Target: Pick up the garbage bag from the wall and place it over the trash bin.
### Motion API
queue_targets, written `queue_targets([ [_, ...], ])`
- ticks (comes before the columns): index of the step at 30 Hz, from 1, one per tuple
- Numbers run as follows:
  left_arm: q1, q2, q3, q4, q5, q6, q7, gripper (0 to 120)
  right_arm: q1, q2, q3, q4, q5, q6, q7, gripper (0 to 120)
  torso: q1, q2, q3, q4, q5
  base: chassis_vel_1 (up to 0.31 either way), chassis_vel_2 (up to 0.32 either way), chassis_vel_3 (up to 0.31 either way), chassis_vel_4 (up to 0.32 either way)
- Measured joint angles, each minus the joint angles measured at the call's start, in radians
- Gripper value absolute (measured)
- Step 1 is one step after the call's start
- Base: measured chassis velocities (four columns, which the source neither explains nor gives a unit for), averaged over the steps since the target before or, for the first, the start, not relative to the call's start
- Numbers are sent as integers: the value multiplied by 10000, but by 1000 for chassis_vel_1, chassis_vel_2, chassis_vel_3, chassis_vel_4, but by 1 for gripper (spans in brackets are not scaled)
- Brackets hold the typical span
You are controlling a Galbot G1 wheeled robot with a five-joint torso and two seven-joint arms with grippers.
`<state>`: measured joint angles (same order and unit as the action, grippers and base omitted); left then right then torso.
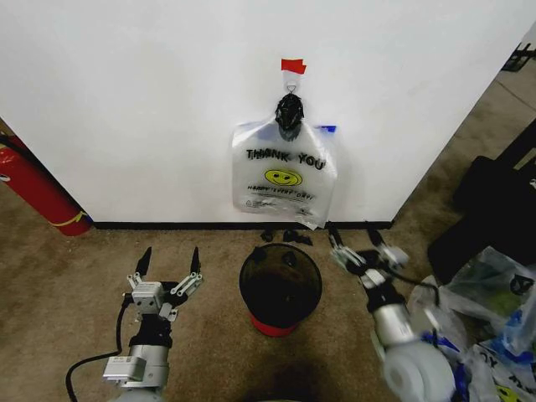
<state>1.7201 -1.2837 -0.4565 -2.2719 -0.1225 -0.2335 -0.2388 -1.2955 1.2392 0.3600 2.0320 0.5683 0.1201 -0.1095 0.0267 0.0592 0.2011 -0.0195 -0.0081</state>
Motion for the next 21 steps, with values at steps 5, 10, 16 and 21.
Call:
queue_targets([
  [5, 113, -176, -69, -42, 98, 24, -11, 100, 1925, -181, -894, -1064, 436, -241, -12, 100, 0, 0, 1, 5, -1, 0, 0, 0, 0],
  [10, 266, -319, -136, -40, 222, 3, -25, 100, 3574, -127, -1606, -2310, 836, -364, 34, 100, 0, -1, 1, 2, 0, 0, 0, 0, 0],
  [16, 328, -510, -199, -17, 293, -23, -76, 100, 5743, 247, -2251, -3810, 1304, -410, 63, 100, 1, -1, 0, 3, -2, 0, 0, 0, 0],
  [21, 391, -610, -199, 8, 367, -74, -112, 100, 6529, 453, -2554, -4131, 1489, -473, 80, 100, 0, -1, -1, 1, -1, 0, 0, 0, 0],
])
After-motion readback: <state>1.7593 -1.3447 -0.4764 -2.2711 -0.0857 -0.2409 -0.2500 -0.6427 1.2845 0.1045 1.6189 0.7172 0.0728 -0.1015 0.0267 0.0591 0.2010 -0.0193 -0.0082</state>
